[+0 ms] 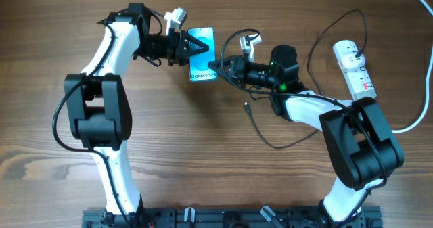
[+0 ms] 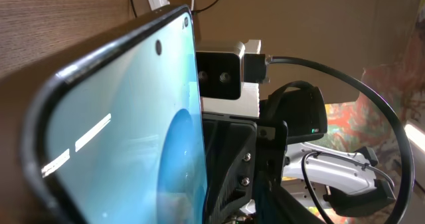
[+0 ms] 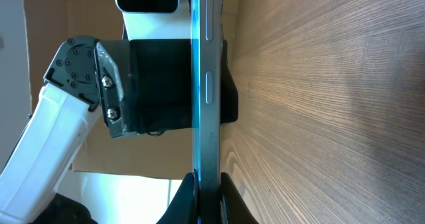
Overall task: Plug charger to phone and switch on socket
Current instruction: 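Lift the phone upright with the left gripper and raise it, then grasp the black USB-C cable end with the right gripper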
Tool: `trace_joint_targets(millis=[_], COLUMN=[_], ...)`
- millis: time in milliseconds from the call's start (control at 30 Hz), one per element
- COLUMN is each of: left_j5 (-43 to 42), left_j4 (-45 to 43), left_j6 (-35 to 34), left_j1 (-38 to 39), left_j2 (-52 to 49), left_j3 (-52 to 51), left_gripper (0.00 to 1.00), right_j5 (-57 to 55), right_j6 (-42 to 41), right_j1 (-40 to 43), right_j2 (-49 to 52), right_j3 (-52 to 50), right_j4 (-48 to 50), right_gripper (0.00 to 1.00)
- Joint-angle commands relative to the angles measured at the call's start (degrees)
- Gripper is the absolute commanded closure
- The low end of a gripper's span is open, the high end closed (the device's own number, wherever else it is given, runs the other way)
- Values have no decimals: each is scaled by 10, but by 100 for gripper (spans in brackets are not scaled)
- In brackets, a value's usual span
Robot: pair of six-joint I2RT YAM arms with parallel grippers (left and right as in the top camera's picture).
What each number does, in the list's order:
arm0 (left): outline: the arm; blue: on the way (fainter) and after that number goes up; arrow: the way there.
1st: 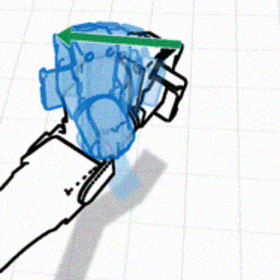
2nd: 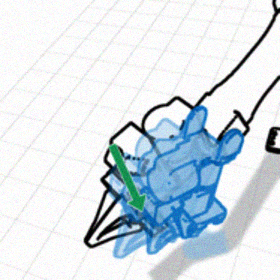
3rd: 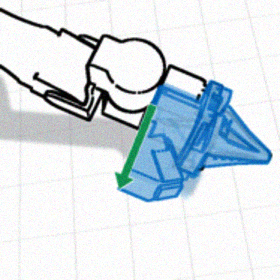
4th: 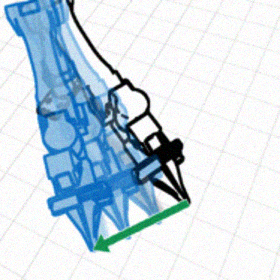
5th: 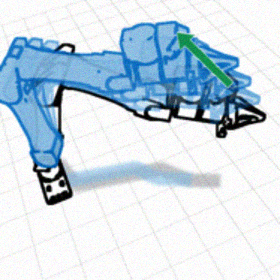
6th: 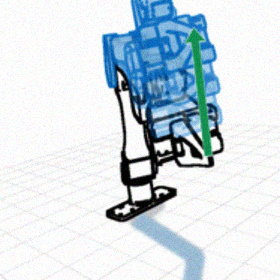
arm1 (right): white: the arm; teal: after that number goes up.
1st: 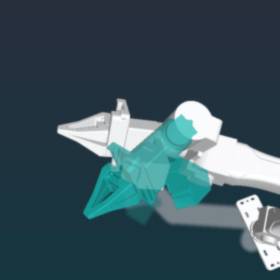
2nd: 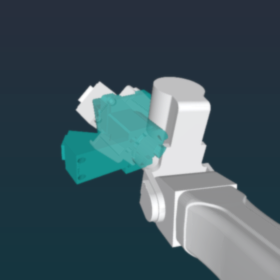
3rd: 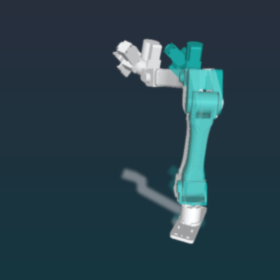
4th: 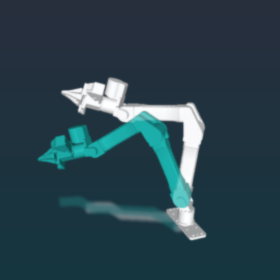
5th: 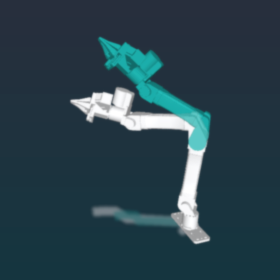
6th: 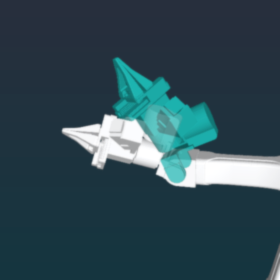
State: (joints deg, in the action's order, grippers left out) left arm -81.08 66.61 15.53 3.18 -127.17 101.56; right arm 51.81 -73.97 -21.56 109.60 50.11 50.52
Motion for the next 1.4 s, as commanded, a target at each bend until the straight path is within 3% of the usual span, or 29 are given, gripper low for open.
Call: trace_joint_targets(millis=[0, 133, 267, 333, 400, 433, 500, 767, 900, 1000, 1367], left_j5=[-66, -65, -45, -28, 6, 42, 115, 634, 777, 830, 820], left_j4=[0, -1, -16, -17, -16, -16, -13, 7, 26, 9, -41], left_j6=[6, 6, 6, 6, 5, 5, -12, -236, -292, -315, -377], left_j1=[-11, -11, -10, -8, -4, -3, 0, 80, 150, 199, 214], left_j2=[44, 44, 44, 44, 44, 44, 44, 44, 44, 44, 44], left_j3=[4, 4, 4, 4, 4, 4, 4, 4, 3, -16, -58], left_gripper=[60, 71, 96, 96, 96, 96, 96, 96, 96, 96, 96], right_j5=[-40, -35, -31, -28, -27, -27, -27, -119, -191, -197, -199], right_j6=[-27, -26, -26, -25, -21, 1, 51, 269, 305, 309, 350], right_j1=[6, 6, 6, 6, 6, 6, 8, 31, 33, 33, 32], right_j2=[11, 11, 11, 11, 11, 11, 11, 11, 11, 11, 11], right_j3=[-7, -7, -7, -7, -7, -7, -7, -7, -7, -7, -7], right_j4=[-17, -17, -18, -18, -21, -27, -60, -275, -353, -372, -388], right_gripper=[95, 96, 96, 96, 83, 72, 60, 46, 43, 43, 43])
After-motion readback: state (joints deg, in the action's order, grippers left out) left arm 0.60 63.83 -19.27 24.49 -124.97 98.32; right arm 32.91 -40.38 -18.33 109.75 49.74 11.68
